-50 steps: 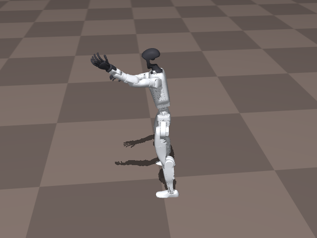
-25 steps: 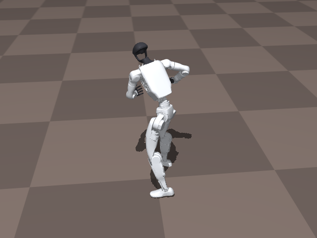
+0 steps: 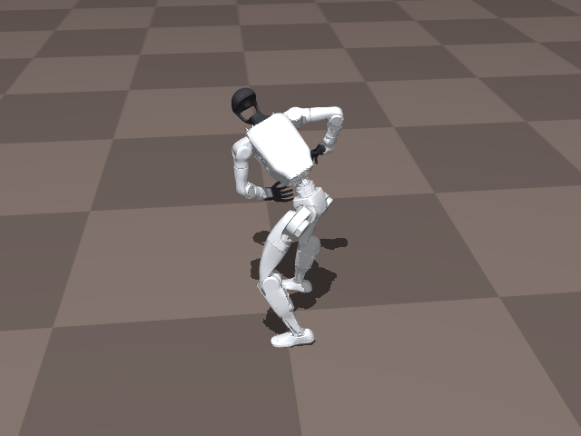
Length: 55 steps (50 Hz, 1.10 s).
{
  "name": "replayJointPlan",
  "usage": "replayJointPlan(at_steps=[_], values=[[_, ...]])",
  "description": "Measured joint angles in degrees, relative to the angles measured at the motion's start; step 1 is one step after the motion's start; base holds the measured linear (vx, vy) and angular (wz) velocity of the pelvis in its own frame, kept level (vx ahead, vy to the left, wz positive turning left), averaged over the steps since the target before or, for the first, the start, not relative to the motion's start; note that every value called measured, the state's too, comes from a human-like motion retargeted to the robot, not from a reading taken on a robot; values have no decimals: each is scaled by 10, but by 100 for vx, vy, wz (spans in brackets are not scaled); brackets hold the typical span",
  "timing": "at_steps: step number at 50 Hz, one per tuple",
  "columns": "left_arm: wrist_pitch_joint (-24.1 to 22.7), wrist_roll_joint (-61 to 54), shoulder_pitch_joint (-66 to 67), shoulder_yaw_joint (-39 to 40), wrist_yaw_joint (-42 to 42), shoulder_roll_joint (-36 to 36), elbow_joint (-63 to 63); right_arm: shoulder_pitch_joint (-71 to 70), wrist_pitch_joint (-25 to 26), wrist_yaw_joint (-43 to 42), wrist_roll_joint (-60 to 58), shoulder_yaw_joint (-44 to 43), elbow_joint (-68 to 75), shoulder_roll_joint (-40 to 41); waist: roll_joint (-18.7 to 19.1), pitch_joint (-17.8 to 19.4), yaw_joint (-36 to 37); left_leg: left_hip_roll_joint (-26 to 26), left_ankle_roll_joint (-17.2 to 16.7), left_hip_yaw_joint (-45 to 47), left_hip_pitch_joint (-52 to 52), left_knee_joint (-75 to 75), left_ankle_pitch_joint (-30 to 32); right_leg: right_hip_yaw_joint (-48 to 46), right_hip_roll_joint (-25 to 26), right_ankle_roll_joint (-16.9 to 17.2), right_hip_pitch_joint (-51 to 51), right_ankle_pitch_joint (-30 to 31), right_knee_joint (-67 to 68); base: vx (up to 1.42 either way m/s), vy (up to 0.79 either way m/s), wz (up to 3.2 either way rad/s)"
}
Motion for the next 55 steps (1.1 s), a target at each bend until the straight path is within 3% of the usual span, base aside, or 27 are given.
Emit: replayJointPlan(at_steps=[2, 7, 12, 15, 20, 23, 27, 30, 32, 35, 40, 48, 55], values=[[5, -33, -26, 6, -2, 53, -10, -4, 7, 11, -6, -6, 2, 1, 13, 0, 15, -35, 3, -9, 15, -26, 2, -6, -30, 0, 19, 1, -4, -6, 24, 111], [22, -121, -136, 27, -11, 193, -11, 21, 6, 37, 5, -39, -6, 30, 41, 0, 77, -97, -13, -57, 112, -90, 16, -62, -77, 0, 104, -63, 69, 8, 14, 133], [-51, -287, -287, 102, 95, 265, 91, 10, 1, 35, 18, -50, -10, 57, 66, -10, 157, -126, -25, -113, 230, -150, 24, -131, -98, 0, 223, -118, 116, 22, -2, 110], [-110, -358, -386, 197, 170, 270, 200, -9, -8, 32, 24, -40, -9, 60, 78, -57, 209, -121, -28, -134, 265, -165, 26, -165, -94, 0, 267, -133, 122, 27, -7, 59], [-159, -440, -602, 387, 251, 307, 357, -59, -7, 42, 16, -32, -1, 32, 77, -151, 281, -126, -24, -148, 309, -242, 43, -196, -87, 0, 309, -119, 74, 22, -9, 24], [-160, -440, -683, 408, 272, 367, 392, -75, -7, 39, 20, -39, -2, 24, 76, -191, 312, -123, -24, -151, 331, -276, 48, -209, -81, 0, 324, -116, 60, 20, -7, 9], [-139, -425, -736, 329, 270, 421, 423, -86, -1, 44, 26, -51, 5, 14, 77, -224, 347, -125, -20, -160, 360, -328, 62, -230, -79, 0, 340, -117, 51, 15, -7, 24], [-125, -423, -751, 265, 239, 434, 420, -88, 2, 62, 21, -52, 15, 23, 69, -239, 364, -128, -17, -172, 383, -371, 75, -249, -79, 0, 354, -121, 49, 12, -6, 42], [-126, -398, -757, 247, 262, 439, 420, -86, 2, 63, 16, -52, 20, 33, 62, -247, 367, -131, -14, -182, 400, -401, 85, -262, -81, 0, 364, -127, 50, 10, -5, 50], [-111, -409, -750, 242, 210, 437, 400, -85, -4, 85, 16, -47, 24, 40, 52, -260, 365, -132, -15, -195, 424, -444, 99, -281, -83, 0, 378, -135, 51, 7, -5, 48], [-115, -407, -714, 259, 215, 422, 411, -92, -10, 89, 9, -38, 28, 39, 50, -273, 352, -131, -15, -212, 446, -494, 120, -302, -83, 0, 391, -147, 51, 1, -7, 34], [-111, -422, -560, 290, 179, 369, 339, -112, -11, 87, 21, -24, 36, 33, 61, -261, 323, -123, -15, -207, 448, -506, 131, -297, -73, 0, 393, -148, 35, -7, -9, -4], [-103, -395, -381, 306, 141, 291, 228, -111, -16, 85, 32, -21, 46, 18, 84, -229, 273, -108, -13, -181, 445, -509, 139, -263, -55, 0, 371, -142, 28, -13, -11, -37]])
